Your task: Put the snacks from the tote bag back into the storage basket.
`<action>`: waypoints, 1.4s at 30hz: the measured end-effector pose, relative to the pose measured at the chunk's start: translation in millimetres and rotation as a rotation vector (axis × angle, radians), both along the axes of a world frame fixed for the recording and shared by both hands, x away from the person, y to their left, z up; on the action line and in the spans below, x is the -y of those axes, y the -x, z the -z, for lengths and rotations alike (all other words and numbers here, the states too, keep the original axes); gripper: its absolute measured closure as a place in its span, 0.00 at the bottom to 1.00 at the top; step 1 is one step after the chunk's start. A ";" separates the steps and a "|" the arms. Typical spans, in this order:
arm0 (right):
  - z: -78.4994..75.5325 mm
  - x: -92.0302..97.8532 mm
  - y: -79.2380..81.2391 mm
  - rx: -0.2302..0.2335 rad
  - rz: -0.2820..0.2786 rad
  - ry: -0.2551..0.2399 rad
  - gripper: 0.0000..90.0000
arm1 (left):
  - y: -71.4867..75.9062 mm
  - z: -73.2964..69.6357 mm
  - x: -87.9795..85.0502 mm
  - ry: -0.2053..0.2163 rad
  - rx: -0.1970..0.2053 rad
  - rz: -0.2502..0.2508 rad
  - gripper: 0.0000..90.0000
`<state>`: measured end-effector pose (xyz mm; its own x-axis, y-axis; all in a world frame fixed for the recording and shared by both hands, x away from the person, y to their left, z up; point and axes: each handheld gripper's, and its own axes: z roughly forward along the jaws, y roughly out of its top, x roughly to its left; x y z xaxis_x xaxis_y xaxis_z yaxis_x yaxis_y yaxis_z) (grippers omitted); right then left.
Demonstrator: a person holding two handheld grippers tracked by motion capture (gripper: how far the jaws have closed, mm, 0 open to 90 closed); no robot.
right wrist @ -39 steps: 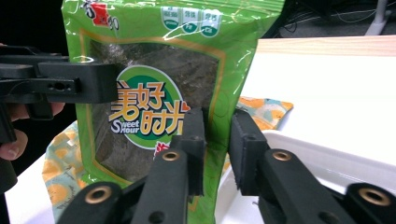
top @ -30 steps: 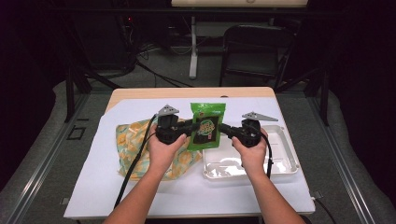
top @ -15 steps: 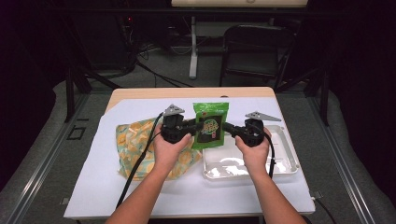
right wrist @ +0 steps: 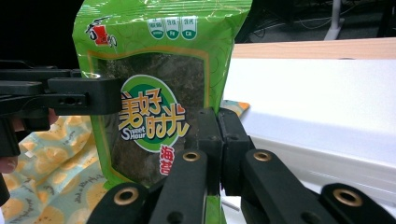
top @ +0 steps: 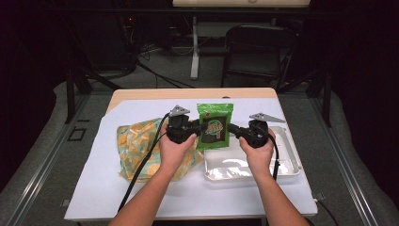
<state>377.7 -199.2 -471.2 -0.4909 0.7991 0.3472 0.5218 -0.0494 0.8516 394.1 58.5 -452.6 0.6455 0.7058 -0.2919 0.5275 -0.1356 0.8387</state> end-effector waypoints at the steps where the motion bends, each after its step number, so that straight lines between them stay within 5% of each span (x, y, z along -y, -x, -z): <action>1: 0.6 0.9 0.2 -0.004 0.000 0.000 1.00 | -0.5 0.9 1.3 0.002 -0.004 0.001 0.75; 25: 21.3 25.1 6.0 -0.068 0.085 0.039 1.00 | -17.5 31.5 33.9 -0.019 -0.079 0.039 0.72; 42: 34.6 17.4 3.6 -0.082 0.092 0.102 1.00 | -22.5 48.5 39.0 -0.087 -0.130 0.020 0.67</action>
